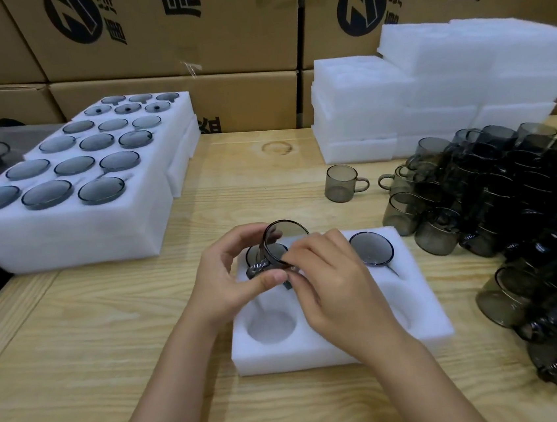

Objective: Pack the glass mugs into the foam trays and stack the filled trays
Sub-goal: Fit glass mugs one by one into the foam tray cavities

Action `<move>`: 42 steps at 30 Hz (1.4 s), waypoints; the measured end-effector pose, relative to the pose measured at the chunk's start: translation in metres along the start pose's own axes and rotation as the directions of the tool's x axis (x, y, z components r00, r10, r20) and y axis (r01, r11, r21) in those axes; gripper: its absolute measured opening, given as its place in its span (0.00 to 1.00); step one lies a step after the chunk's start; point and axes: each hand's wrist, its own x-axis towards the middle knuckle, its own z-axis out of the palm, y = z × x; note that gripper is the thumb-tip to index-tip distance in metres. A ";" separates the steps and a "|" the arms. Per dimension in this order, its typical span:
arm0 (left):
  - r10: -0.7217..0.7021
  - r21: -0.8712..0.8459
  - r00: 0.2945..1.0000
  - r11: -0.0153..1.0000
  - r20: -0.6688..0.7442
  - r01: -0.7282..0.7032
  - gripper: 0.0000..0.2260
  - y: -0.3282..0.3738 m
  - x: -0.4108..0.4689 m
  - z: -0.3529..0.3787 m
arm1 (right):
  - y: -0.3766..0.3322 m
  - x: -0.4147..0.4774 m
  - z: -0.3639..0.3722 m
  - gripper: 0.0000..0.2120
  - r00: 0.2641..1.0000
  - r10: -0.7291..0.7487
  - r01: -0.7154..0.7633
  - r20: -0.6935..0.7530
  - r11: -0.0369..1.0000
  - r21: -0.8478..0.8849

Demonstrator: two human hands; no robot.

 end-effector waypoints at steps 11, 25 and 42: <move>-0.062 -0.201 0.996 0.977 0.067 0.075 0.27 0.012 -0.002 -0.006 | 0.006 -0.001 -0.006 0.34 0.898 0.304 -0.429 0.318 0.766 0.478; -0.174 -0.280 0.980 0.940 0.098 0.195 0.17 0.002 -0.007 -0.020 | -0.002 -0.002 -0.007 0.29 0.812 0.366 -0.565 0.455 0.687 0.457; -0.257 -0.188 0.945 0.937 0.202 0.295 0.10 -0.008 -0.011 -0.029 | -0.018 -0.003 0.004 0.34 0.847 0.247 -0.296 0.471 0.955 0.032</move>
